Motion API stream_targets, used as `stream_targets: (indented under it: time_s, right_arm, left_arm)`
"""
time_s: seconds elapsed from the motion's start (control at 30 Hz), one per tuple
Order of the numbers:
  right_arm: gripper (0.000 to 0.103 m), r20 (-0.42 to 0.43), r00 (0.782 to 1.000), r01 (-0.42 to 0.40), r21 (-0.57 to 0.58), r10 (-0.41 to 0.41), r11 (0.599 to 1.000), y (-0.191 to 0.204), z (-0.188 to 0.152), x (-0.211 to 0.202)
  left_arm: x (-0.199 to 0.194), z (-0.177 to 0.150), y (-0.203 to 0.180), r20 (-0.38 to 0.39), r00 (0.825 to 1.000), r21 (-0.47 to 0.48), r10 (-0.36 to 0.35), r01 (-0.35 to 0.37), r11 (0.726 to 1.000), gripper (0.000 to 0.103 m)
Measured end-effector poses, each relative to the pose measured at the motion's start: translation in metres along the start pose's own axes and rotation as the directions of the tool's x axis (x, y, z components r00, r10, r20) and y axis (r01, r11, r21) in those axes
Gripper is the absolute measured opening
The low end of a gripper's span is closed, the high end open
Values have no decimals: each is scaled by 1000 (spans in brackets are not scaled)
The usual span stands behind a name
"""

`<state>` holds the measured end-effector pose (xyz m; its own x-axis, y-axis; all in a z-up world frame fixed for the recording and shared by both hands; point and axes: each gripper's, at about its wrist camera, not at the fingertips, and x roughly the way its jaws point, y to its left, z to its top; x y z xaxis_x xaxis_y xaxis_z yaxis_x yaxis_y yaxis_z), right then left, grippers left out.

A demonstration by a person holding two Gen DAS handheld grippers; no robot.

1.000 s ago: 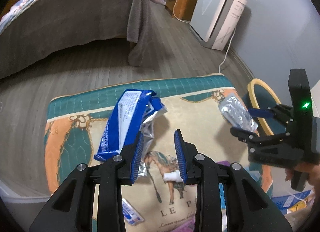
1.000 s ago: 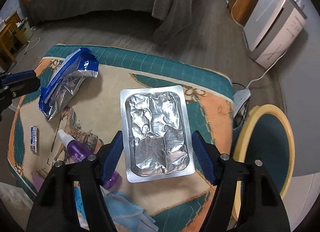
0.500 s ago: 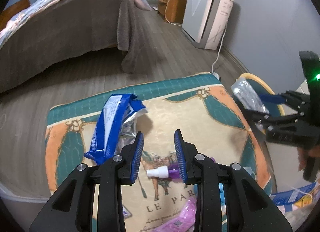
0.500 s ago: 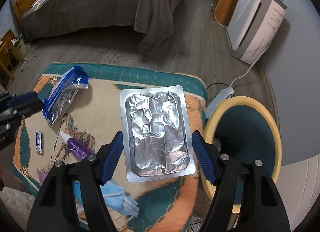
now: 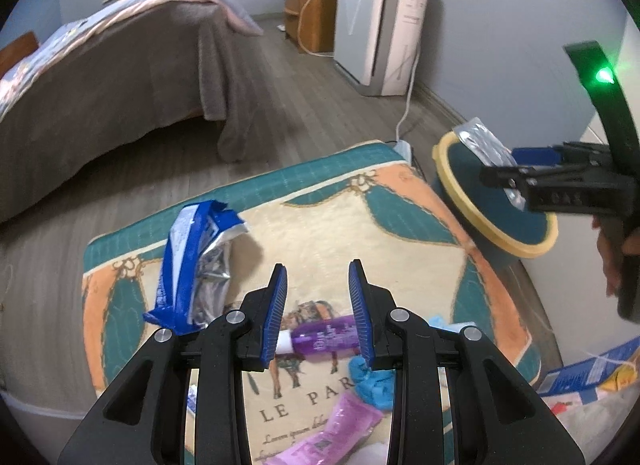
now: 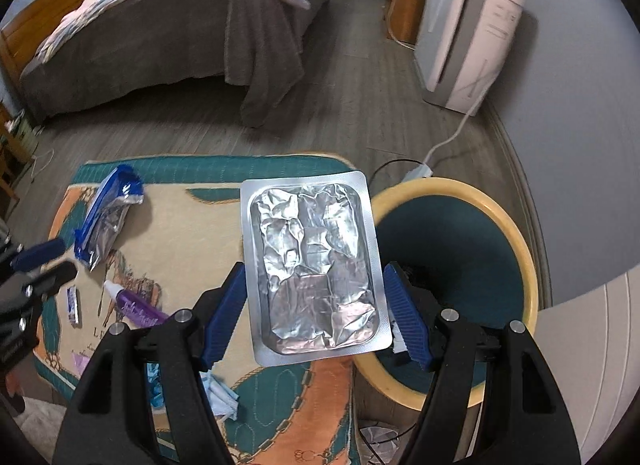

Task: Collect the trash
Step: 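Carry the foil tray over the bin with right tool while left tool opens, releasing the wipes packet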

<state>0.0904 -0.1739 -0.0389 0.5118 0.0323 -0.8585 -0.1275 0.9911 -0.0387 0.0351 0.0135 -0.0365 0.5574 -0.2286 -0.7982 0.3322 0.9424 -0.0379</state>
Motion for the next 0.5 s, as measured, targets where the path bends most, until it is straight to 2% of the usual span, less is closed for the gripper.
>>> stream_targets:
  time_s: [0.23,0.37,0.5]
  right_arm:
    - [68,0,1000,10,98,-10,995,-27,-2,-1]
    - [68,1,1000,15,126,-15,992,-41,-6,-1]
    - [68,-12,999,34,175,-32,984,-60,-14,2]
  left_arm:
    - [-7,6,-19,19,1000,22,6,-6,1000,32]
    - [-2,8,-35,8,1000,7,-23,23,1000,32]
    - [6,11,-60,-11,998,35,-55,55,998,32]
